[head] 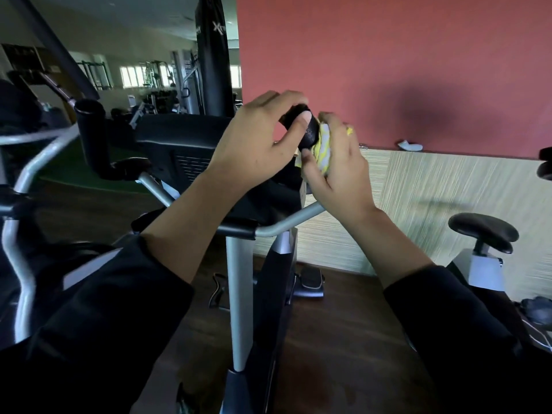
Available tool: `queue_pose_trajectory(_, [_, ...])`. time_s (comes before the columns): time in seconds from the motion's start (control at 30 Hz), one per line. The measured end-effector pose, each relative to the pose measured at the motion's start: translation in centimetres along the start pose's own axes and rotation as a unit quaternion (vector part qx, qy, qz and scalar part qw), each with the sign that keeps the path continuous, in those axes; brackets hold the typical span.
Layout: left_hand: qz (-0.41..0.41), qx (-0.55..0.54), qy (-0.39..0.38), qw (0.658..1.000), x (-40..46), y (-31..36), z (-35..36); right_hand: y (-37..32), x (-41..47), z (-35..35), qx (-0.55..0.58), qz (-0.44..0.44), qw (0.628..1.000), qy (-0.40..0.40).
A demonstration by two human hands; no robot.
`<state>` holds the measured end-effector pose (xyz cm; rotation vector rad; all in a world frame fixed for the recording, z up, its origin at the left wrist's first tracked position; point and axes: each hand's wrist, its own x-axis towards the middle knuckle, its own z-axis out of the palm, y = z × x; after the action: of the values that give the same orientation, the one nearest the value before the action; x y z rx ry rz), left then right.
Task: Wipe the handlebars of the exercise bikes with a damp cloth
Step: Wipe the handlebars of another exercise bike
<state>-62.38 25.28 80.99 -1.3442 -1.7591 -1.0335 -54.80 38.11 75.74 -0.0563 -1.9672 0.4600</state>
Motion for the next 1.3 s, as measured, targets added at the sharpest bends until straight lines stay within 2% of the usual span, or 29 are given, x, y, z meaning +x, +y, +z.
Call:
queue_pose_trajectory(0.13, [0.019, -0.040, 0.040, 0.998, 0.2, -0.4, 0.1, -1.0, 2.1, 0.3, 0.024, -0.040, 0.999, 0.009])
queue_pose_trajectory(0.27, [0.020, -0.049, 0.069, 0.996, 0.1, -0.3, 0.1, 0.4, 0.3, 0.0, 0.009, -0.024, 1.000, -0.005])
queue_pose_trajectory(0.37, [0.021, -0.059, 0.079, 0.995, 0.0, -0.3, 0.2, 0.9, -0.2, -0.3, 0.006, -0.007, 1.000, -0.020])
queue_pose_trajectory(0.5, [0.011, -0.065, 0.077, 0.995, 0.0, -0.3, 0.3, -0.1, 1.8, -0.2, 0.039, -0.034, 0.998, -0.021])
queue_pose_trajectory(0.63, [0.006, -0.075, 0.074, 0.994, -0.1, -0.1, 0.3, 2.2, -0.8, -0.8, 0.023, -0.015, 0.998, -0.061])
queue_pose_trajectory(0.73, [-0.014, -0.081, 0.076, 0.994, -0.2, 0.1, 0.5, 2.7, -1.5, -1.0, 0.009, 0.002, 0.998, -0.068])
queue_pose_trajectory(0.9, [-0.030, -0.079, 0.091, 0.992, -0.2, 0.4, 0.7, -0.2, 2.6, -0.5, 0.064, -0.046, 0.995, -0.059])
queue_pose_trajectory(1.1, [-0.053, -0.043, 0.117, 0.991, -0.7, 1.3, 1.2, 3.9, -1.0, -1.7, 0.097, -0.019, 0.988, -0.121])
queue_pose_trajectory(1.3, [-0.102, -0.032, 0.148, 0.983, -0.9, 2.1, 1.9, 2.1, 2.0, -0.7, 0.152, -0.068, 0.979, -0.115])
